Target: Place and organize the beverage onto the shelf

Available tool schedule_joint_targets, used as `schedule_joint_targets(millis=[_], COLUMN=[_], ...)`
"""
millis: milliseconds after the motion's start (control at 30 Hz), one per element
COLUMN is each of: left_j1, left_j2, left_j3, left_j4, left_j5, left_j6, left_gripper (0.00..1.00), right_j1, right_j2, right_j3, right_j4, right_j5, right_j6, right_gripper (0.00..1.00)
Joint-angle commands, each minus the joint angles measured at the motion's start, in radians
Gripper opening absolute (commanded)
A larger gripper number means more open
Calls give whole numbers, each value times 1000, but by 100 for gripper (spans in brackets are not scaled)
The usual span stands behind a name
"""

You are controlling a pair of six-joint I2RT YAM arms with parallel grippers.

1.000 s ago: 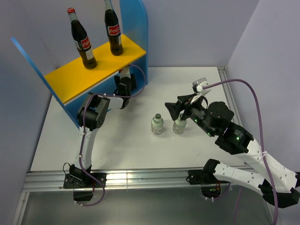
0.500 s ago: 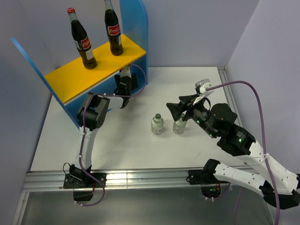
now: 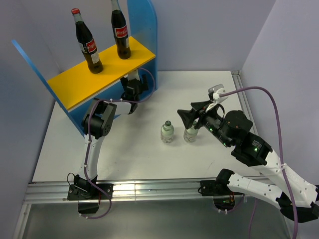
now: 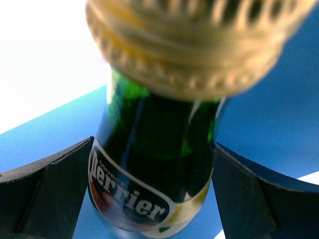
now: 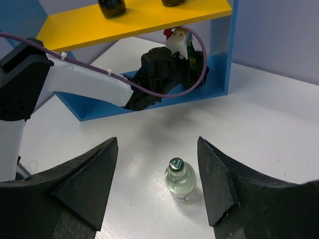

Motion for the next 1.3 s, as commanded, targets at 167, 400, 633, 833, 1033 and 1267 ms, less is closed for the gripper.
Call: schedule_joint_targets(millis=[167, 400, 633, 833, 1033, 1267], left_j1=[-19, -19, -32, -75, -124, -170], left_j2=[-117, -183, -266, -384, -533, -834], left_j3=[-100, -211, -304, -451, -568, -674], left_j4=[105, 153, 165, 162, 101, -211], left_j5=[16, 27, 64, 15, -22, -82], left_j6=[21, 10, -15, -24, -67, -236], left_gripper=[99, 100, 99, 100, 99, 100], right_j1=[-7, -7, -7, -8, -19, -57], right_j2=[-8, -8, -2, 23, 32, 45], right_j3=[2, -2, 1, 1, 2, 30], right_j4=[41, 45, 41, 38, 36, -5], right_j5=[6, -3, 2, 13, 34, 56], right_j6=[-13, -14, -17, -19, -7, 26], right_gripper=[72, 72, 72, 72, 74, 89])
